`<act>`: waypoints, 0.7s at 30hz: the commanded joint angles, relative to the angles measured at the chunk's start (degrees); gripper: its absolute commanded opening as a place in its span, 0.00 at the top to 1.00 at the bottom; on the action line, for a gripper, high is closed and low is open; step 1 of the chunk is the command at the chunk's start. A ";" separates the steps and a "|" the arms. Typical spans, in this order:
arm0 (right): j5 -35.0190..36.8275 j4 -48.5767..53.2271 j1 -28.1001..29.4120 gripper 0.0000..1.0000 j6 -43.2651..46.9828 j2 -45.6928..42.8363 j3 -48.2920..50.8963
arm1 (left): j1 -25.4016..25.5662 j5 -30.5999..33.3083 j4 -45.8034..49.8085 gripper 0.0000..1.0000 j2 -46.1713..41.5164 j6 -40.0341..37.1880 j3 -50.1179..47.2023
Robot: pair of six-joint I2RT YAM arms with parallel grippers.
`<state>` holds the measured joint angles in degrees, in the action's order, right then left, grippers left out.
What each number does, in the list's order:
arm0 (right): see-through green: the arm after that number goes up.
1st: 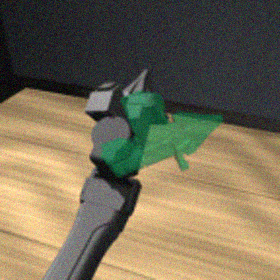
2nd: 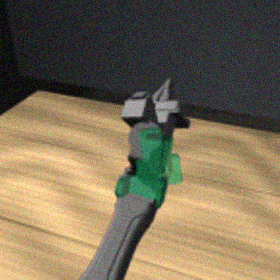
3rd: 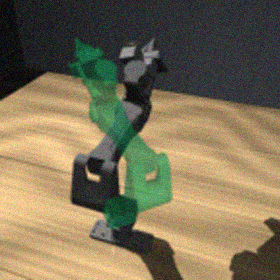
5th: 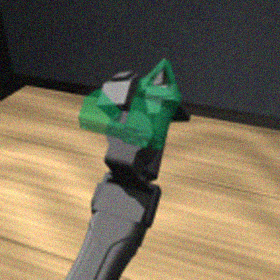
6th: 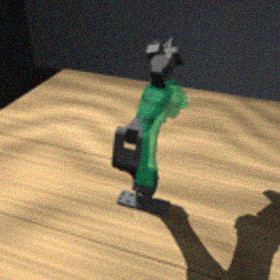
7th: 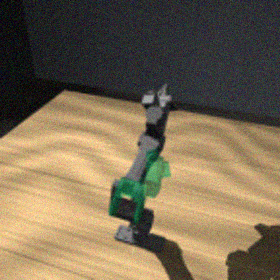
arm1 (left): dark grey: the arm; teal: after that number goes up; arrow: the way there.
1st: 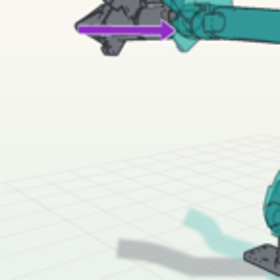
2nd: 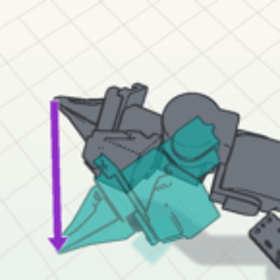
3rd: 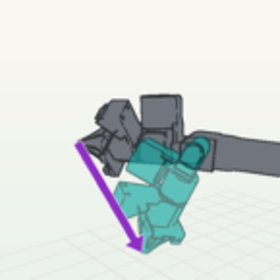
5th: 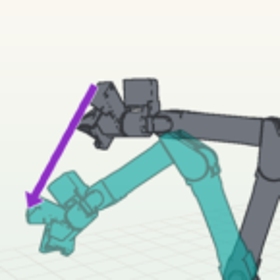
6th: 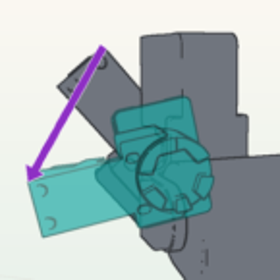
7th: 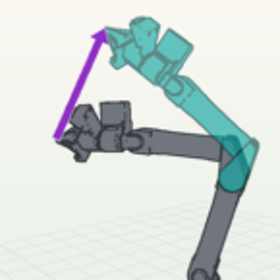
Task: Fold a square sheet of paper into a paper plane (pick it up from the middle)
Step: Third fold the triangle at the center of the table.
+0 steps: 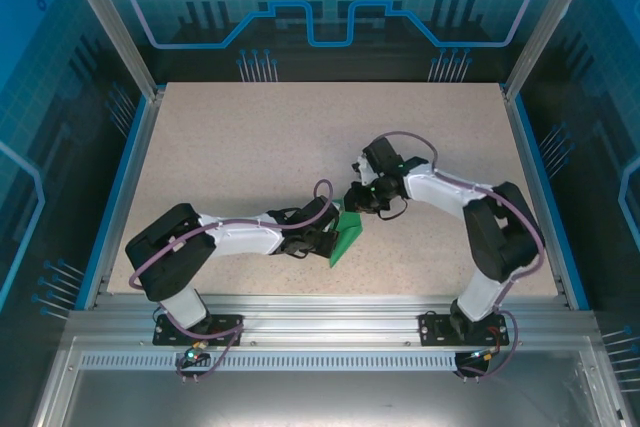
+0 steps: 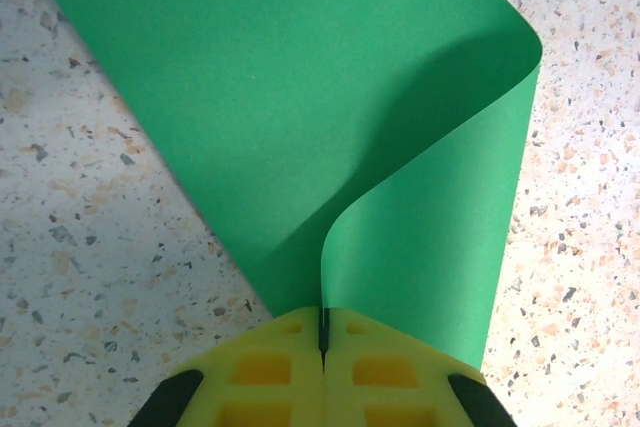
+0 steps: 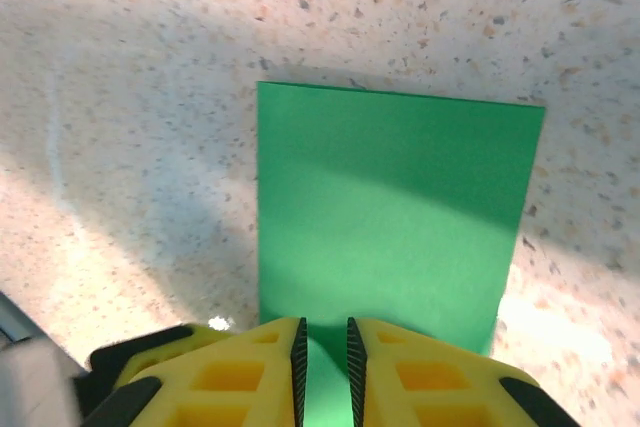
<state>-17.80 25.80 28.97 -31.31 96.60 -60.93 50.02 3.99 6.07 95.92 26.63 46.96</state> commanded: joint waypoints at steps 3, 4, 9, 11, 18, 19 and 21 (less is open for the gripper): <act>0.11 -1.85 0.36 0.82 -4.49 -7.65 7.26 | -0.45 -1.11 -0.90 0.99 0.82 -0.24 -0.49; -0.64 -3.23 0.60 0.84 -5.31 -8.61 8.74 | -0.45 -1.19 -0.90 0.99 0.85 -0.27 -0.46; -2.58 -7.47 3.04 0.87 -9.01 -11.90 14.93 | -0.45 -1.52 -1.20 0.99 0.68 -0.07 -0.72; -3.30 -9.51 4.20 0.88 -10.48 -12.58 16.80 | -0.45 -1.64 -1.21 0.99 0.52 0.00 -0.81; -5.53 -17.75 7.27 0.88 -14.93 -11.08 20.98 | -0.45 -1.53 -0.85 0.98 0.32 -0.19 -0.60; -5.64 -18.55 7.49 0.88 -15.44 -10.63 21.22 | -0.43 -1.55 -0.80 0.98 0.32 -0.18 -0.58; -6.45 -20.95 7.59 0.88 -16.24 -10.08 21.97 | -0.45 -1.61 -0.68 0.98 0.24 -0.17 -0.60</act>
<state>-22.15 10.15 35.79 -45.10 85.45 -39.94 50.02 3.53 5.63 95.96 26.63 46.96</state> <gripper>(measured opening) 0.119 0.059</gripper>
